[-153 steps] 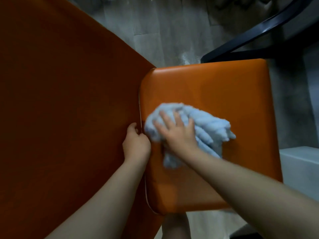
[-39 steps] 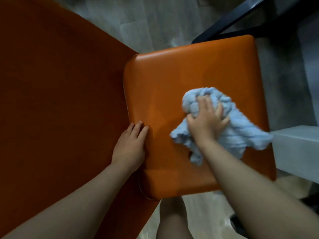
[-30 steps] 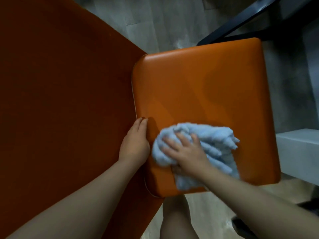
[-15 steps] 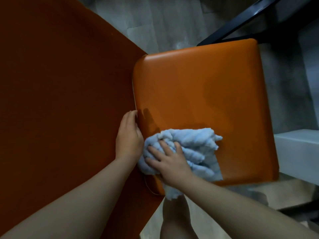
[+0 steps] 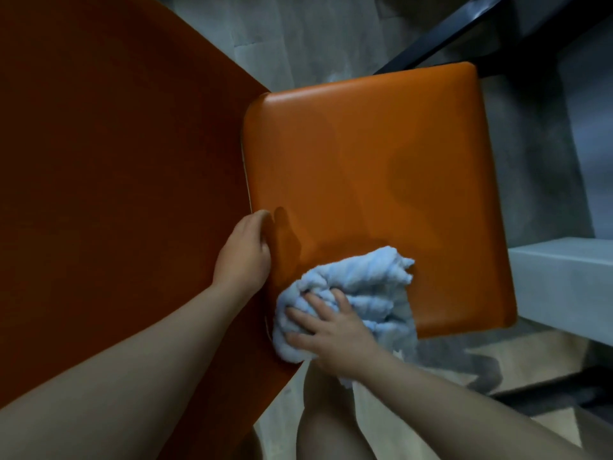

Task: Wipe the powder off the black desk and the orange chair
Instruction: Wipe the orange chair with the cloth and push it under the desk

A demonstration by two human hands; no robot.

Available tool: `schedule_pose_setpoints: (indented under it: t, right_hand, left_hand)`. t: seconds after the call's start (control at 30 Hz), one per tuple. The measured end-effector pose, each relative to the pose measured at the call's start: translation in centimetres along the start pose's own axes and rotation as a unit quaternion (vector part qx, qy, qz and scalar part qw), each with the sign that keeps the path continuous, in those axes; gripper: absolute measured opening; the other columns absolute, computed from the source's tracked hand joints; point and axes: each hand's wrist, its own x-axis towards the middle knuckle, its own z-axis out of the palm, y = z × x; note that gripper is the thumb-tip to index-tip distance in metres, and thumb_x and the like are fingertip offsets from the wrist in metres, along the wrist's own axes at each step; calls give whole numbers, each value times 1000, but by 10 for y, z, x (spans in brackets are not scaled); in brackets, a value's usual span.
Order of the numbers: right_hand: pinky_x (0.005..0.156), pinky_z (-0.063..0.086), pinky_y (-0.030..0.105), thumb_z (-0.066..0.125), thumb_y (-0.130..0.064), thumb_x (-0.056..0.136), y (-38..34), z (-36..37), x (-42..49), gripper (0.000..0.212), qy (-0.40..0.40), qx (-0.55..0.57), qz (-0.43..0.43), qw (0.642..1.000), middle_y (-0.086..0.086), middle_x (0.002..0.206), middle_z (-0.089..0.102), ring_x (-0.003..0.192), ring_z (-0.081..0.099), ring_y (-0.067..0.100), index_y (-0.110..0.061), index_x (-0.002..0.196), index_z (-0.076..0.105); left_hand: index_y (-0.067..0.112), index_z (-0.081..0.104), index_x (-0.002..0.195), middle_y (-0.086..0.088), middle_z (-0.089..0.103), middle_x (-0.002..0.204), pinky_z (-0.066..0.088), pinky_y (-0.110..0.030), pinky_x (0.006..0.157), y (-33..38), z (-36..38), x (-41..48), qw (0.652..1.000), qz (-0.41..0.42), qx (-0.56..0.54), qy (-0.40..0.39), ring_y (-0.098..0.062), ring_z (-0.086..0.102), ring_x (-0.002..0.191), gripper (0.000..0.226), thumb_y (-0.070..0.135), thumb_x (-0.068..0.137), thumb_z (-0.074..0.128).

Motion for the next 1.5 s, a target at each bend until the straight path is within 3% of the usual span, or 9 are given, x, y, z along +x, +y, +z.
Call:
schedule_pose_setpoints:
  t: [0.23,0.47,0.7,0.83,0.93,1.03,1.2,1.4,1.5]
  right_hand:
    - [106,17,59,63,-37,78,26,-7,31,66,80,167,395,900,-5,155,26,143,17,31,-42,139,38]
    - [79,52,55,85,-47,41,30,22,-37,73,121,22,171,978,-3,121,66,107,65,29,-36,111,69]
    - [108,12,58,60,-44,83,39,26,-16,63,154,228,631,725,-10,156,24,144,13,27,-42,141,37]
    - [95,42,56,76,-50,57,-26,31,-6,70,150,106,294,938,-6,138,54,128,49,27,-42,125,58]
    - [86,50,53,83,-49,48,16,39,-38,75,160,43,201,965,-1,128,62,115,60,29,-33,119,65]
    - [93,39,63,81,-34,63,74,52,-78,68,195,89,438,873,12,132,58,122,52,40,-17,126,61]
    - [105,20,60,47,-40,86,112,40,-68,62,216,270,779,523,3,156,25,142,16,34,-21,145,35]
    - [98,32,64,71,-51,68,49,17,7,70,185,107,472,855,-1,145,46,135,38,34,-36,134,51]
    - [84,43,64,78,-49,59,91,22,-27,70,202,48,382,900,2,129,61,119,56,34,-28,123,63]
  left_hand:
    - [16,34,143,-3,28,152,29,-35,109,-6,15,-17,989,12,97,-111,-24,31,137,53,6,92,39]
    - [19,31,145,-3,26,153,29,-40,113,-1,20,-20,983,38,141,-109,-24,26,139,53,11,94,43]
    - [26,19,149,-1,8,159,12,-42,117,11,42,-28,966,87,225,-96,-23,1,146,63,14,93,47]
    - [26,17,149,0,5,159,10,-43,116,10,46,-28,957,87,252,-116,-21,-1,146,67,22,91,48]
    - [27,15,149,0,5,159,6,-45,117,7,44,-24,953,88,267,-114,-21,-1,146,65,29,93,47]
    - [28,12,150,-1,3,160,4,-45,117,8,43,-18,951,96,272,-114,-22,-4,146,65,30,95,46]
    - [28,12,150,-2,5,159,7,-44,118,22,50,-11,951,122,260,-116,-23,-2,146,68,28,94,50]
    - [23,20,149,-4,13,158,17,-45,116,42,55,3,949,161,253,-100,-25,6,146,66,15,90,48]
    - [25,18,150,-3,11,159,12,-45,117,48,54,20,949,154,259,-92,-24,3,146,66,18,92,49]
